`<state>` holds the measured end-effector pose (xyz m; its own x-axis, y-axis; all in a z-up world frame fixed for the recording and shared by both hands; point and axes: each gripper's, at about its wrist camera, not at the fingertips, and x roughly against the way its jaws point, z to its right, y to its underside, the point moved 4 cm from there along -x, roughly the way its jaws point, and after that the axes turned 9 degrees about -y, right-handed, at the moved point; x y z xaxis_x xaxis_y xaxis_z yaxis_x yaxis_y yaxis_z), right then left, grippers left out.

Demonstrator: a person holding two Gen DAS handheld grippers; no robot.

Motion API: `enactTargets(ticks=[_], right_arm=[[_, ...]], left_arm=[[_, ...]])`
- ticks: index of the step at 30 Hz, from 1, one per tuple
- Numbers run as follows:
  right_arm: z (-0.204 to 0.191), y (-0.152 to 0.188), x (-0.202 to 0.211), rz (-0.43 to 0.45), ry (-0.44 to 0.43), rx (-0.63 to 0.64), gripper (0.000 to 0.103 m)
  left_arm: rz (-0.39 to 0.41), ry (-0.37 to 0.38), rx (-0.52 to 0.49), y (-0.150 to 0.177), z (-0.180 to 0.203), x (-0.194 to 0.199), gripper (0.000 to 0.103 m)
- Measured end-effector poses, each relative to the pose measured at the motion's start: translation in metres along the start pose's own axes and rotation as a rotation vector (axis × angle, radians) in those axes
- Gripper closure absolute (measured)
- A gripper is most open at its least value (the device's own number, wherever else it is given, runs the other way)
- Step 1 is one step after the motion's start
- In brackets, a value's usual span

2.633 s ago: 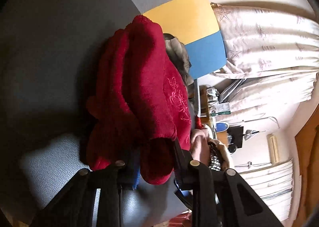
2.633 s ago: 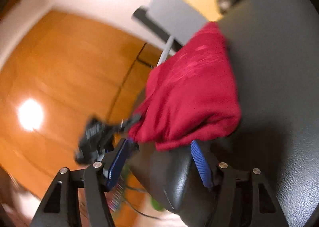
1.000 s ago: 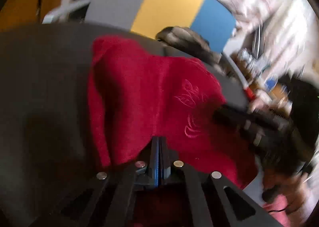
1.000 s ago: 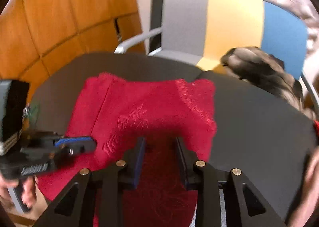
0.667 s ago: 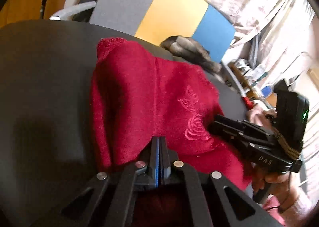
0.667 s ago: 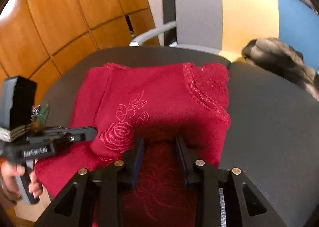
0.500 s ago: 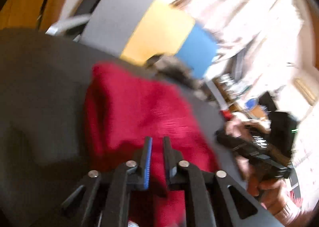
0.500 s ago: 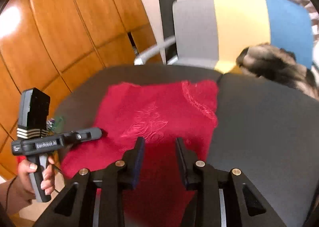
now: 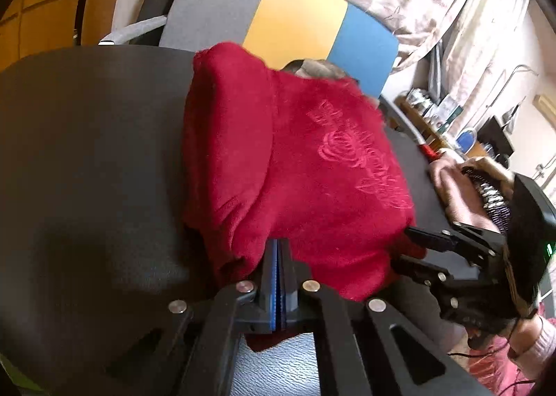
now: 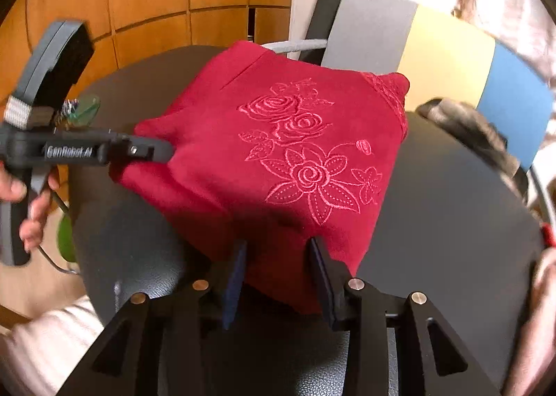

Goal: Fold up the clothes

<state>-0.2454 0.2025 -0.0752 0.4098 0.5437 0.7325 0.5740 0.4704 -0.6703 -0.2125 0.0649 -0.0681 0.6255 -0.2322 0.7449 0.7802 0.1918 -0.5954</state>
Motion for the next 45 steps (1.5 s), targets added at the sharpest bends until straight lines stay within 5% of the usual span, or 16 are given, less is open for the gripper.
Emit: enactTargets(ticks=[4, 6, 10, 14, 16, 18, 21, 23, 26, 30, 32, 36, 40, 45], right_arm=[[0.016, -0.024, 0.027, 0.085, -0.109, -0.095, 0.063], [0.031, -0.048, 0.038, 0.161, -0.088, -0.133, 0.056], [0.06, -0.097, 0.001, 0.101, -0.058, -0.134, 0.056], [0.09, -0.11, -0.05, -0.01, -0.023, -0.229, 0.059], [0.105, -0.109, -0.073, -0.065, -0.001, -0.287, 0.062], [0.122, -0.1, -0.083, -0.041, -0.022, -0.375, 0.054], [0.132, -0.092, -0.084, -0.005, -0.041, -0.456, 0.047], [0.131, -0.094, -0.079, -0.009, -0.042, -0.453, 0.047], [0.136, -0.09, -0.056, 0.043, -0.094, -0.542, 0.045], [0.138, -0.062, -0.018, 0.146, -0.26, -0.713, 0.026], [0.129, -0.048, -0.015, 0.145, -0.329, -0.76, 0.024], [0.114, -0.033, -0.02, 0.131, -0.411, -0.806, 0.024], [0.108, -0.031, -0.04, 0.078, -0.408, -0.82, 0.024], [0.104, -0.029, -0.063, 0.064, -0.428, -0.852, 0.019]], left_arm=[[0.093, 0.062, 0.016, -0.033, 0.017, 0.02, 0.087], [0.144, 0.086, 0.001, -0.058, 0.03, 0.025, 0.086], [0.049, -0.048, -0.127, -0.097, 0.03, -0.03, 0.086], [-0.082, -0.178, 0.019, -0.111, -0.029, -0.088, 0.095], [-0.09, -0.158, 0.056, -0.111, -0.042, -0.098, 0.095], [-0.092, -0.126, 0.084, -0.111, -0.051, -0.105, 0.095], [-0.078, -0.202, -0.049, -0.11, -0.034, -0.106, 0.094], [-0.058, -0.174, -0.062, -0.112, -0.025, -0.099, 0.093], [-0.017, -0.051, 0.083, -0.109, -0.037, -0.075, 0.082], [-0.01, 0.042, 0.327, -0.099, -0.07, -0.053, 0.058], [-0.041, 0.078, 0.383, -0.092, -0.083, -0.05, 0.045], [-0.139, 0.144, 0.489, -0.079, -0.097, -0.065, 0.043], [-0.208, 0.087, 0.497, -0.067, -0.103, -0.081, 0.034], [-0.253, 0.177, 0.483, -0.058, -0.096, -0.094, 0.03]])
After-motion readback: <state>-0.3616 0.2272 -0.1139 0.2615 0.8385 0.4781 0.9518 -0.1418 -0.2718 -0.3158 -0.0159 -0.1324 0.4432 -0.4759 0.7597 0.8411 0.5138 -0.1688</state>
